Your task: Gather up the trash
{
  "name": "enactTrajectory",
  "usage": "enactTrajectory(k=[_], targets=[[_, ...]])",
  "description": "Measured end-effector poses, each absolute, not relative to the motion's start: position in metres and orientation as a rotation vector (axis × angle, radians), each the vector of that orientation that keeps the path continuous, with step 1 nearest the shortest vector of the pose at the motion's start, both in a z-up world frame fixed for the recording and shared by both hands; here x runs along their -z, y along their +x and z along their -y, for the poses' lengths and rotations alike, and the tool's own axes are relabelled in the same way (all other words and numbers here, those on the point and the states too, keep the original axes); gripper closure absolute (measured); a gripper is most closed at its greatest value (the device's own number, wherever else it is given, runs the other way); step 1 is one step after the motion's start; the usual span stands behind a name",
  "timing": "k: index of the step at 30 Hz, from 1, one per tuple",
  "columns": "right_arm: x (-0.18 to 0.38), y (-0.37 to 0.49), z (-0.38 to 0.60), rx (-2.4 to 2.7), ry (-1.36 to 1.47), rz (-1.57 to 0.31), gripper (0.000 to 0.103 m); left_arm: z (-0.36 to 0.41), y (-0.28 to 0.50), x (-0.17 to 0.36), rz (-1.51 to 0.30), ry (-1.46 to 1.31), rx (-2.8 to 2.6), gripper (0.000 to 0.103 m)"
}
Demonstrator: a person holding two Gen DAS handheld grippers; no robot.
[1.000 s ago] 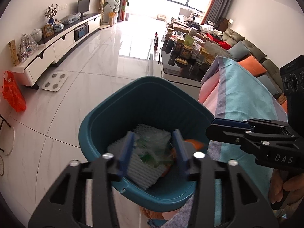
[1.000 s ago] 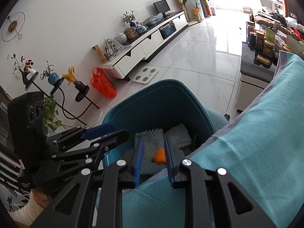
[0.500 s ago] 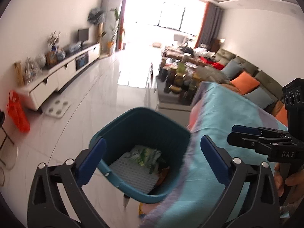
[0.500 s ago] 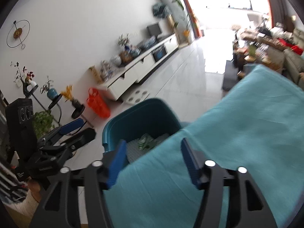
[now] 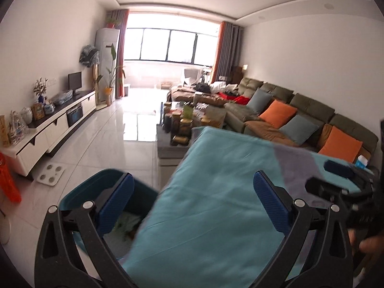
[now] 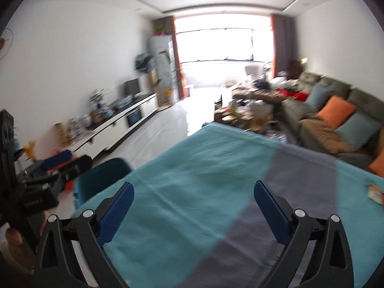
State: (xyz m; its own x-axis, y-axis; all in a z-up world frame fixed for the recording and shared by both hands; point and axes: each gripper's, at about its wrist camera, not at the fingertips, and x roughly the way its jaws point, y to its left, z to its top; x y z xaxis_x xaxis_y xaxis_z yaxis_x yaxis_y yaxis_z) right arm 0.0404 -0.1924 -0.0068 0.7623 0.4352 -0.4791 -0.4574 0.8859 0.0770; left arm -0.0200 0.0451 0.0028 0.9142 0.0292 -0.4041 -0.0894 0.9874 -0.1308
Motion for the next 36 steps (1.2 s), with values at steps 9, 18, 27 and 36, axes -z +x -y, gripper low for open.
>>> enactTrajectory(k=[9,18,27,36], targets=[[0.005,0.017,0.258,-0.260,0.008,-0.395,0.007,0.010,-0.002,-0.014,-0.333,-0.078,-0.055,0.005],[0.002,0.002,0.297,-0.150,0.071,-0.313,0.007,0.046,0.003,-0.018,-0.274,-0.016,-0.020,0.005],[0.000,-0.004,0.302,-0.103,0.081,-0.293,0.007,0.058,0.001,-0.018,-0.250,-0.002,-0.004,0.005],[-0.003,-0.008,0.303,-0.083,0.096,-0.269,0.007,0.061,-0.001,-0.015,-0.240,0.019,-0.003,0.005]])
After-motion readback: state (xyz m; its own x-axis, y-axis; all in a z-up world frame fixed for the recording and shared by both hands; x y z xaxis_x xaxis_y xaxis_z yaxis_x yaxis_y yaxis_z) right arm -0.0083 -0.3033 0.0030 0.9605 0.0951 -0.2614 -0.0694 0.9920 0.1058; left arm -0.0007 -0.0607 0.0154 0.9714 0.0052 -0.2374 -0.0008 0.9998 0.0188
